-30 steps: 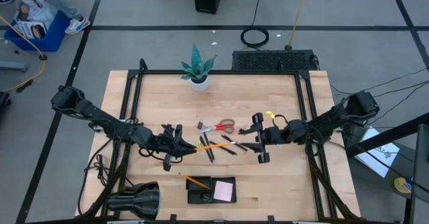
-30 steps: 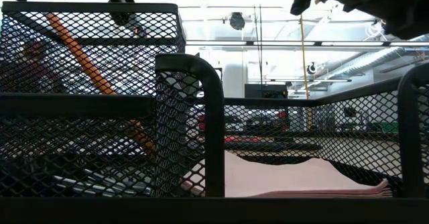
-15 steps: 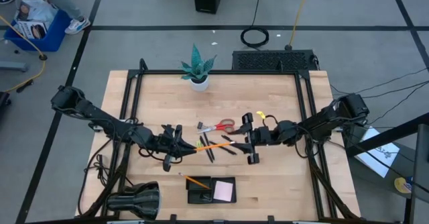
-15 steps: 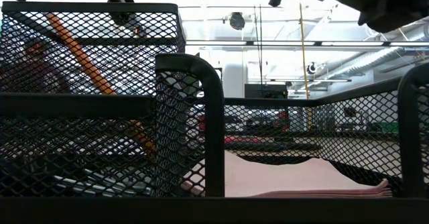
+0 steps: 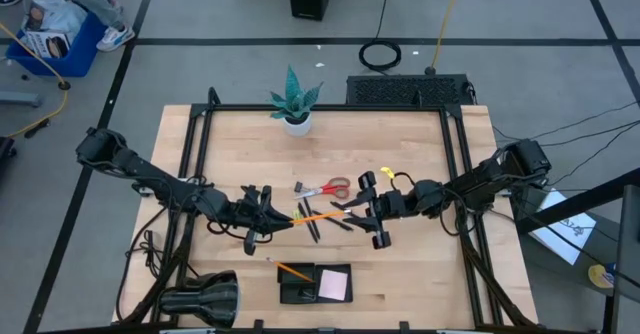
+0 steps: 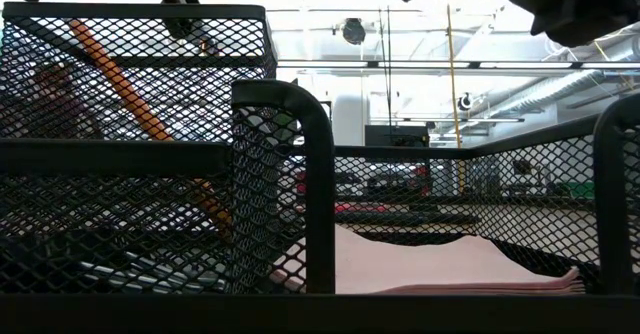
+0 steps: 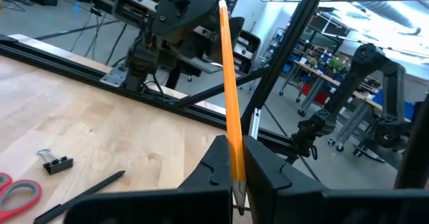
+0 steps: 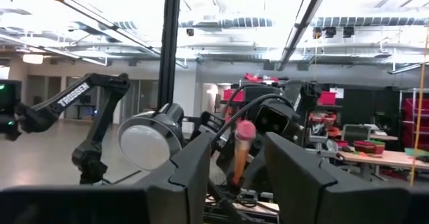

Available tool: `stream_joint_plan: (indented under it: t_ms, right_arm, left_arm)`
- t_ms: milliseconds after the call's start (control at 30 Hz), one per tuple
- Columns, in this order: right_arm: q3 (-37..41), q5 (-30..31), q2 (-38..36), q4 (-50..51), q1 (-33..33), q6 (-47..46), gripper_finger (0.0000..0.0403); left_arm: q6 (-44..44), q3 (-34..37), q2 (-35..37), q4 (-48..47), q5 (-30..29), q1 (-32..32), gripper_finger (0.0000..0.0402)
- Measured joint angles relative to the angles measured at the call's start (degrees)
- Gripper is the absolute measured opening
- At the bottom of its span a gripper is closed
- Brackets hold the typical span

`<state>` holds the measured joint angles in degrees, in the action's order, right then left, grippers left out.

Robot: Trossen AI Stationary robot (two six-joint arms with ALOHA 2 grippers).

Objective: Pick and place office supplies into organizer
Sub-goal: Put the yellow pencil into the black desk organizer

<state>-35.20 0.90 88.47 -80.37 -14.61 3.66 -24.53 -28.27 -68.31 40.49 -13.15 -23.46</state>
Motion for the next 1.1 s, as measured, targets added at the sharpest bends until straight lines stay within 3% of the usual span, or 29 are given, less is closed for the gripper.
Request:
stream_joint_plan:
  t_ms: [300,500,633,1100]
  right_arm:
    - [-1.6,-2.73,-0.02,0.39,0.01,-1.06,0.0112]
    - [-1.7,-3.93,-0.02,1.54,0.02,-1.45,0.0057]
    - [-1.7,-3.52,-0.02,1.48,0.11,-0.18,0.0016]
    - [-1.7,-3.64,-0.02,1.81,0.07,0.59,0.0015]
  left_arm:
    - [0.0,0.0,0.0,-0.07,-0.44,0.07,0.0036]
    - [0.19,0.0,0.0,-0.11,-0.15,0.02,0.0012]
    - [0.07,0.0,0.0,-0.19,-0.11,0.02,0.0025]
    - [-2.01,0.0,0.0,-1.13,-2.06,0.04,0.0064]
